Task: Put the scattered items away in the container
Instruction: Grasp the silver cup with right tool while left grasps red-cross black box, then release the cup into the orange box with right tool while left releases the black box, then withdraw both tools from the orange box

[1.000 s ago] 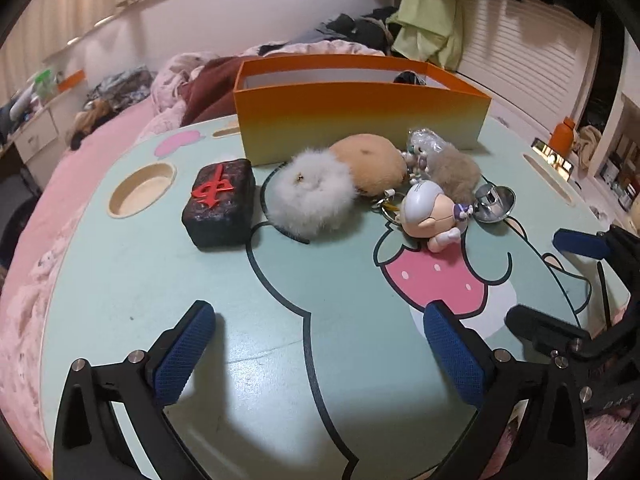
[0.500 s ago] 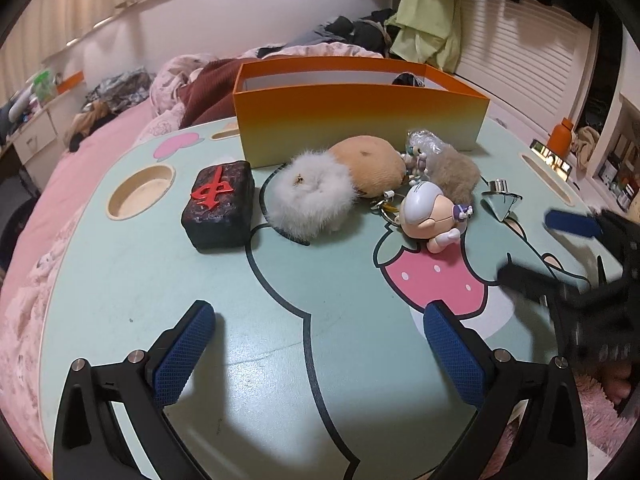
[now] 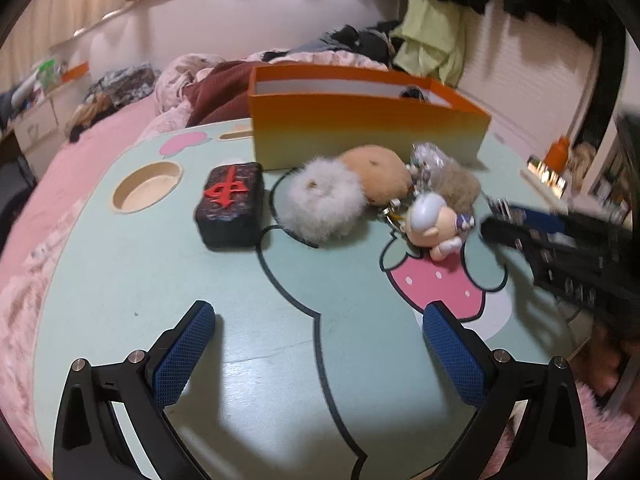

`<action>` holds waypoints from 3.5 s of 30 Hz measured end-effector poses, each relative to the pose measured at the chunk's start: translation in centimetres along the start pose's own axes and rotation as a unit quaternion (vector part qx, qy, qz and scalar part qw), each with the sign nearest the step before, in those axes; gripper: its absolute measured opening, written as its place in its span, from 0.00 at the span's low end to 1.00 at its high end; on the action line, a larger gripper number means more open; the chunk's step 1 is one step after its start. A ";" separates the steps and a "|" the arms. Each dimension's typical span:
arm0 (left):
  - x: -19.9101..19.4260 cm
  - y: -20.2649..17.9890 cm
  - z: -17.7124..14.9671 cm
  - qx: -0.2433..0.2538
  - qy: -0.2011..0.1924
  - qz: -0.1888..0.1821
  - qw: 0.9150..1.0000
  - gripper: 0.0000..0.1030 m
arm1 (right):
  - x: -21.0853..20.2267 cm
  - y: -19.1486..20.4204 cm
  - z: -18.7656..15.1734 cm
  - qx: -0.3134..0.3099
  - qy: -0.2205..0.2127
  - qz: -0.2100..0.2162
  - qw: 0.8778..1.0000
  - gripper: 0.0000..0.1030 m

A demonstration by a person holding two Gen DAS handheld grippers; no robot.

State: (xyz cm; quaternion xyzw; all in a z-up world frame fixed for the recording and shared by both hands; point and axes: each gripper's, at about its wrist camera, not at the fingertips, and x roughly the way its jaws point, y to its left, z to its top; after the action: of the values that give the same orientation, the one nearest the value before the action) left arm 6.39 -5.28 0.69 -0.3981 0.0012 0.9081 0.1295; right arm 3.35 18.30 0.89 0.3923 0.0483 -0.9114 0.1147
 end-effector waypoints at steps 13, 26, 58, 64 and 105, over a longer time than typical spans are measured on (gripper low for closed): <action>1.9 6.6 6.5 -0.090 -0.007 -0.010 0.996 0.73 | -1.7 -0.1 -1.3 0.024 -0.053 0.027 0.998 0.38; 2.6 6.1 5.0 -0.071 0.000 -0.023 0.997 0.38 | -2.3 0.1 -1.6 0.027 -0.062 0.030 0.997 0.38; 7.8 1.3 18.6 -0.068 -0.017 -0.090 0.993 0.76 | 6.6 -8.2 15.5 0.179 -0.019 0.111 0.977 0.54; 4.2 1.8 16.0 -0.063 -0.030 -0.092 0.993 0.77 | 2.6 -8.0 13.5 0.175 -0.070 0.100 0.977 0.60; 1.1 -0.9 0.2 0.037 0.013 0.039 0.998 1.00 | -1.3 0.1 -2.8 0.001 0.009 -0.004 1.000 1.00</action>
State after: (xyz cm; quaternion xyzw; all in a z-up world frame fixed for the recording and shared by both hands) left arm 5.74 -4.14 0.07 -0.4046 0.0522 0.9065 0.1090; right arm 6.22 18.94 -0.06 0.4000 0.0502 -0.9084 0.1108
